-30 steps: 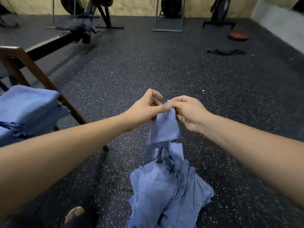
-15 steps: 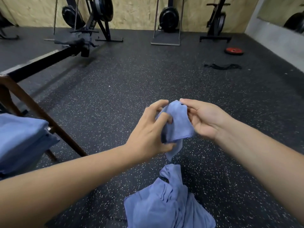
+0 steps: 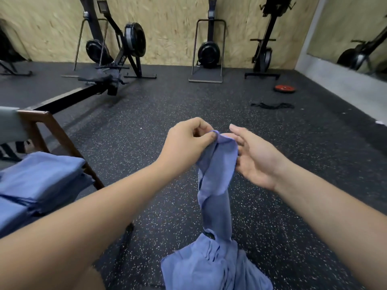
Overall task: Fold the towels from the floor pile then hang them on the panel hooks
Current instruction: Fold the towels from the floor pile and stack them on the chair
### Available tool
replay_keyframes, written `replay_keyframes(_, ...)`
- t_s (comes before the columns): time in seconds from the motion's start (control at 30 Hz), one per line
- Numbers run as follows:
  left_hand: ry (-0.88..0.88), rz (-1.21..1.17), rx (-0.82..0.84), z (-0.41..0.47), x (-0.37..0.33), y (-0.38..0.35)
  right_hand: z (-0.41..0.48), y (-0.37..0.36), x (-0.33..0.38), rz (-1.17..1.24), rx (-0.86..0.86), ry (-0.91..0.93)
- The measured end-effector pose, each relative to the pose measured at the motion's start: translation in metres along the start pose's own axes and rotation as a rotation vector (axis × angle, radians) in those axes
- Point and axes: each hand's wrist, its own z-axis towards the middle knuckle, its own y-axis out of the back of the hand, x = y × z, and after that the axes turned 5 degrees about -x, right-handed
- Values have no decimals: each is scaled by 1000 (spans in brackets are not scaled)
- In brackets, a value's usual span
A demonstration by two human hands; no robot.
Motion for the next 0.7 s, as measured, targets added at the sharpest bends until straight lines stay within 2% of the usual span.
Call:
replay_keyframes(0.07,40,-38,28,-1,-11,5,-15,-5,-1,-130,48,87)
replay_keyframes(0.13,25,-35,74,-4,-19,8,-26,-8,-4,-207,1,218)
replay_keyframes(0.23,-34,91,84,-15,-28,14,-39,-8,-6,-288,-54,291)
replay_keyframes(0.33,-124,183,45,-28,-25,26,-46,-10,-6,-426,-113,364)
replay_keyframes(0.5,-383,469,215,-45,-6,60,-45,-5,9,-803,-253,540)
replay_keyframes(0.6,-392,585,174,-39,1,78,-50,-4,13,-1093,-268,616)
replay_keyframes(0.7,-363,623,129,-39,8,83,-56,-2,6,-1182,-225,591)
